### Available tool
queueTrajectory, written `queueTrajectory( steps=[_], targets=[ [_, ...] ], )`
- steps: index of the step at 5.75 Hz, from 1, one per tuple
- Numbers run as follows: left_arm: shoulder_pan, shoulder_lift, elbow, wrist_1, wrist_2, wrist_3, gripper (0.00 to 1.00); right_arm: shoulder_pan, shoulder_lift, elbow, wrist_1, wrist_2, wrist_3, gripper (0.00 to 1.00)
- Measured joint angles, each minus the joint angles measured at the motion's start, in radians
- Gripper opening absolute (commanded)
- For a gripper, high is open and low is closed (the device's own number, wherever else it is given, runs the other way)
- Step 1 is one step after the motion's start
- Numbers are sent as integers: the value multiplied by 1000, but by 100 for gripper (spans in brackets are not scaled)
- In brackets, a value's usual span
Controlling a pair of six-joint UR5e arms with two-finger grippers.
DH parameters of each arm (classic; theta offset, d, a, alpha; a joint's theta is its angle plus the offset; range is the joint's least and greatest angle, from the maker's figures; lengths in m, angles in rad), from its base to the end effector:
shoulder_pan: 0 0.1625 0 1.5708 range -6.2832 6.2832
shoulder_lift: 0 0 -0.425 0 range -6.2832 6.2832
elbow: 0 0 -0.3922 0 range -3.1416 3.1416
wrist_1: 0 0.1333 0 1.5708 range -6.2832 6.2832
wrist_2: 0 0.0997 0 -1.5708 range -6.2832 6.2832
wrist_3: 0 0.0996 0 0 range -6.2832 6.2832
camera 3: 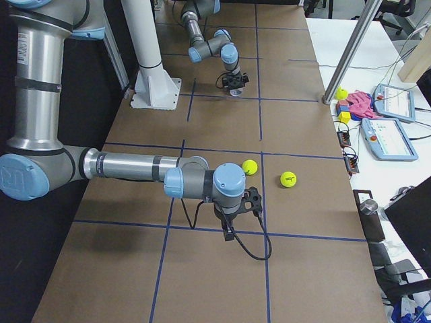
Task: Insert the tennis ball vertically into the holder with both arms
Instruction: 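Lower the left gripper onto the open end of the clear Wilson can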
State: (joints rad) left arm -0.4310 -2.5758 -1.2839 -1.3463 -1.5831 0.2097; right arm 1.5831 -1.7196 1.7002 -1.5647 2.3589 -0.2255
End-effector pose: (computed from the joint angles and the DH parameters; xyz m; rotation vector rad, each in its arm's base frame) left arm 0.6618 -0.4497 0.1727 0.4702 0.2505 1.3232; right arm 0.0679 -0.4271 0.6620 0.0811 -0.7854 -0.1968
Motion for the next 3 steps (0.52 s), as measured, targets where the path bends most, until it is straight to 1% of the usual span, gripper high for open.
queueTrajectory(
  steps=[1, 2, 3],
  targets=[
    [0, 1, 10, -6, 0, 0, 90, 0, 0, 0, 0, 0, 0, 100],
    [0, 1, 13, -8, 0, 0, 68, 0, 0, 0, 0, 0, 0, 100],
    [0, 1, 14, -8, 0, 2, 59, 0, 0, 0, 0, 0, 0, 100]
  ],
)
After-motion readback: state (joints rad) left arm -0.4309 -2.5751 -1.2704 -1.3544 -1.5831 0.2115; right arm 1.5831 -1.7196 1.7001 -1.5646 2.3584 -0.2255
